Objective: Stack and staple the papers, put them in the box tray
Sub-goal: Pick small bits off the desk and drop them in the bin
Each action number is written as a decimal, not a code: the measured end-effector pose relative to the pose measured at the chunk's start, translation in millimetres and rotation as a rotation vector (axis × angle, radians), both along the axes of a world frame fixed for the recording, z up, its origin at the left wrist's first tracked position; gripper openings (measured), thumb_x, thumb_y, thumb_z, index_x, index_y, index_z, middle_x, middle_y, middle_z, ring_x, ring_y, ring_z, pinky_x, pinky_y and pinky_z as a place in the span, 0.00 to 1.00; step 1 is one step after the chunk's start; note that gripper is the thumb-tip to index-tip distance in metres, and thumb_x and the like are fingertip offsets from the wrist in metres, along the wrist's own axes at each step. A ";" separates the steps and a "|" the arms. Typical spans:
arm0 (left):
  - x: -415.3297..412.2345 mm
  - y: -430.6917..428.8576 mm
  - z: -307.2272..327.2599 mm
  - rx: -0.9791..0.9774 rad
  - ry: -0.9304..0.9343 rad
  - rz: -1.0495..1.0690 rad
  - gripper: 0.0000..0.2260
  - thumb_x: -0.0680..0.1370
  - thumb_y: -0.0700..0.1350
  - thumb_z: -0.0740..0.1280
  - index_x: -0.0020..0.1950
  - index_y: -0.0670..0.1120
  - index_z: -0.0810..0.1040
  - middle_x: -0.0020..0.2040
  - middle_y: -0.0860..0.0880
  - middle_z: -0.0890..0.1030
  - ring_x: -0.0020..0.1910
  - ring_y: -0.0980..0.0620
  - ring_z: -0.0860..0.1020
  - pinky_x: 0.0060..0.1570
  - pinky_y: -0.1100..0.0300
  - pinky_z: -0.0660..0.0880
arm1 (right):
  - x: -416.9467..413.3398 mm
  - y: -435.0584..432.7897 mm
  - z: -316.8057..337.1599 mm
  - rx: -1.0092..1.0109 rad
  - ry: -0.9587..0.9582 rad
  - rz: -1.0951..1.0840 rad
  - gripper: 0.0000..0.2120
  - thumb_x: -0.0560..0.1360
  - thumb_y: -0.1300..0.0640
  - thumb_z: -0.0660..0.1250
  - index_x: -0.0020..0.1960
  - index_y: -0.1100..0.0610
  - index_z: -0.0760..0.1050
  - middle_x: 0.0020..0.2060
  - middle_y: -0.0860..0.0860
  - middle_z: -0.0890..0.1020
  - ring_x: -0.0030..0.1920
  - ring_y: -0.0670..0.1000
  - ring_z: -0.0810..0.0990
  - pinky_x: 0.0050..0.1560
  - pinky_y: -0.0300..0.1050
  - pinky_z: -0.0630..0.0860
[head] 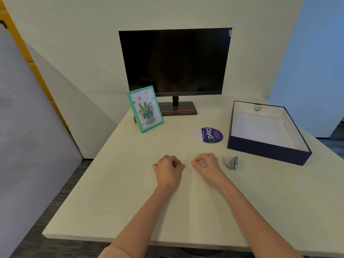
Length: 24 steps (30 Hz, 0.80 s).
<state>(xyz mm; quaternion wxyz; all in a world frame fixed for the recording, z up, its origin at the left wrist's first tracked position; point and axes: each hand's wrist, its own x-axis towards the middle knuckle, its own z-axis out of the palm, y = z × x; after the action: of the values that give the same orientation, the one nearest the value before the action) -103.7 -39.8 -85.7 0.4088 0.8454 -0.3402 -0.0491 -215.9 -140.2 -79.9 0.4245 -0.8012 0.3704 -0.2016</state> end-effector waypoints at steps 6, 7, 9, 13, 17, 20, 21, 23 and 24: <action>2.0 -2.5 2.5 0.018 -0.014 -0.015 0.05 0.72 0.48 0.71 0.39 0.48 0.81 0.39 0.54 0.78 0.40 0.52 0.73 0.52 0.57 0.63 | 1.0 -0.8 -0.9 0.000 0.002 0.004 0.03 0.76 0.51 0.66 0.46 0.50 0.74 0.55 0.49 0.67 0.67 0.52 0.62 0.69 0.45 0.59; 2.4 -2.8 3.7 0.026 -0.021 -0.018 0.05 0.72 0.48 0.70 0.39 0.47 0.81 0.39 0.53 0.80 0.40 0.52 0.73 0.52 0.57 0.63 | 1.2 -0.5 -0.7 0.002 0.003 0.004 0.03 0.76 0.51 0.66 0.46 0.49 0.74 0.55 0.49 0.67 0.67 0.52 0.62 0.69 0.45 0.59; 2.4 -3.7 6.5 0.049 -0.046 -0.025 0.05 0.73 0.47 0.70 0.39 0.47 0.81 0.39 0.52 0.83 0.40 0.51 0.76 0.51 0.58 0.62 | 1.8 0.2 -0.1 0.000 0.010 0.003 0.03 0.76 0.51 0.66 0.46 0.49 0.74 0.55 0.49 0.67 0.67 0.52 0.62 0.69 0.45 0.59; 2.5 -6.2 7.2 0.109 -0.109 -0.036 0.06 0.75 0.47 0.68 0.41 0.46 0.81 0.41 0.51 0.84 0.44 0.49 0.79 0.53 0.56 0.63 | 1.5 0.9 1.7 -0.002 0.026 0.007 0.04 0.76 0.50 0.66 0.48 0.50 0.75 0.57 0.50 0.67 0.68 0.52 0.61 0.68 0.44 0.59; 4.6 -10.8 4.9 0.192 -0.201 -0.057 0.07 0.77 0.47 0.65 0.45 0.45 0.79 0.46 0.49 0.83 0.48 0.47 0.79 0.51 0.55 0.62 | 0.0 1.2 3.8 -0.006 0.051 0.011 0.07 0.76 0.50 0.65 0.50 0.52 0.76 0.60 0.53 0.68 0.68 0.52 0.61 0.68 0.45 0.59; 8.1 -13.9 4.4 0.261 -0.219 -0.096 0.08 0.78 0.48 0.63 0.48 0.45 0.78 0.50 0.47 0.81 0.52 0.45 0.77 0.53 0.53 0.62 | 2.0 2.2 6.6 -0.002 0.079 0.011 0.08 0.77 0.50 0.65 0.52 0.53 0.76 0.61 0.53 0.68 0.68 0.52 0.61 0.68 0.46 0.59; 9.8 -14.3 4.4 0.279 -0.218 -0.109 0.09 0.78 0.48 0.63 0.49 0.44 0.77 0.51 0.46 0.81 0.53 0.45 0.77 0.54 0.53 0.63 | 2.6 2.9 8.5 0.001 0.079 0.008 0.08 0.77 0.50 0.64 0.51 0.53 0.75 0.61 0.54 0.68 0.68 0.53 0.61 0.68 0.46 0.59; 12.4 -14.3 4.1 0.303 -0.218 -0.136 0.10 0.79 0.49 0.62 0.51 0.44 0.77 0.52 0.46 0.80 0.54 0.45 0.77 0.55 0.52 0.63 | 3.0 3.5 12.5 0.006 0.077 0.004 0.07 0.77 0.50 0.64 0.52 0.52 0.75 0.62 0.54 0.68 0.68 0.53 0.61 0.68 0.46 0.59; 13.3 -13.3 4.4 0.303 -0.205 -0.144 0.10 0.79 0.49 0.62 0.51 0.44 0.76 0.52 0.46 0.80 0.54 0.45 0.76 0.55 0.52 0.63 | 3.4 3.6 14.6 0.011 0.074 0.000 0.08 0.77 0.49 0.64 0.53 0.52 0.75 0.62 0.54 0.68 0.68 0.53 0.62 0.68 0.47 0.60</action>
<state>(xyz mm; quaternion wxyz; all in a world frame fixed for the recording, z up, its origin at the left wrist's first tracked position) -90.4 -53.1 -81.2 0.2356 0.8714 -0.4282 -0.0426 -212.5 -136.6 -65.3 0.4151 -0.8057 0.3870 -0.1698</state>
